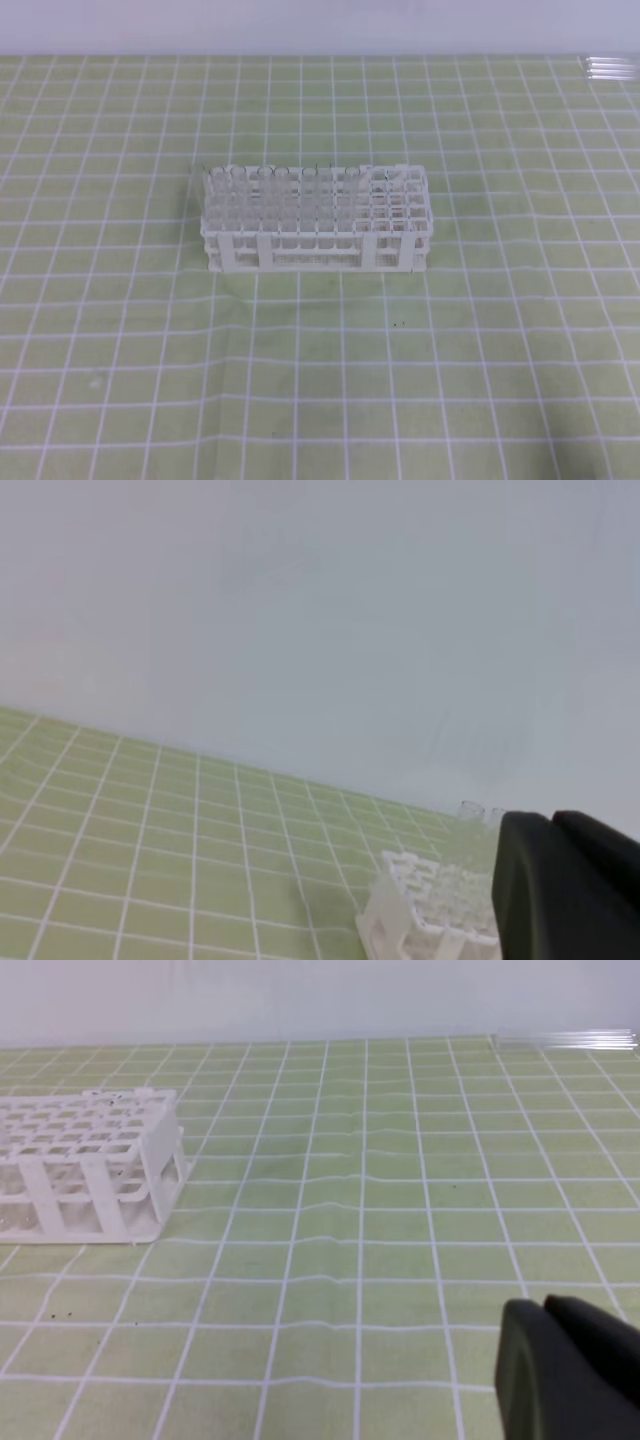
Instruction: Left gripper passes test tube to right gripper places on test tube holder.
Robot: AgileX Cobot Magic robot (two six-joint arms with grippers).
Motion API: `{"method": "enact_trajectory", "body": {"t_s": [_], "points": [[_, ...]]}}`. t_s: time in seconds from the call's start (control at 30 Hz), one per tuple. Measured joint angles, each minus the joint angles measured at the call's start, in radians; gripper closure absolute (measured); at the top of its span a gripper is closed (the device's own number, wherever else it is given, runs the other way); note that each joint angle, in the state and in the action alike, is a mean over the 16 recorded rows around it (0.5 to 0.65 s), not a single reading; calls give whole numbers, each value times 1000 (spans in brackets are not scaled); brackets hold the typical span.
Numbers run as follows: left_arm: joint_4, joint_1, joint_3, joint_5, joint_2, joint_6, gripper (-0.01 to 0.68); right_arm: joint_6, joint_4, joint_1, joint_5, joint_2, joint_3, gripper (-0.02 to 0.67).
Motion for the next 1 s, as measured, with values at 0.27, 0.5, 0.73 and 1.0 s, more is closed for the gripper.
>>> {"method": "enact_trajectory", "body": {"t_s": [0.27,0.5,0.73,1.0], "points": [[-377,0,-3,65,4,445,675,0,0,0,0,0,0,665],[-750,0,-5,221,5,901,675,-1,0,0,0,0,0,665],[-853,0,-4,371,4,1053,675,-1,0,0,0,0,0,665],[-840,0,-5,435,4,1054,675,-2,0,0,0,0,0,665]]}}
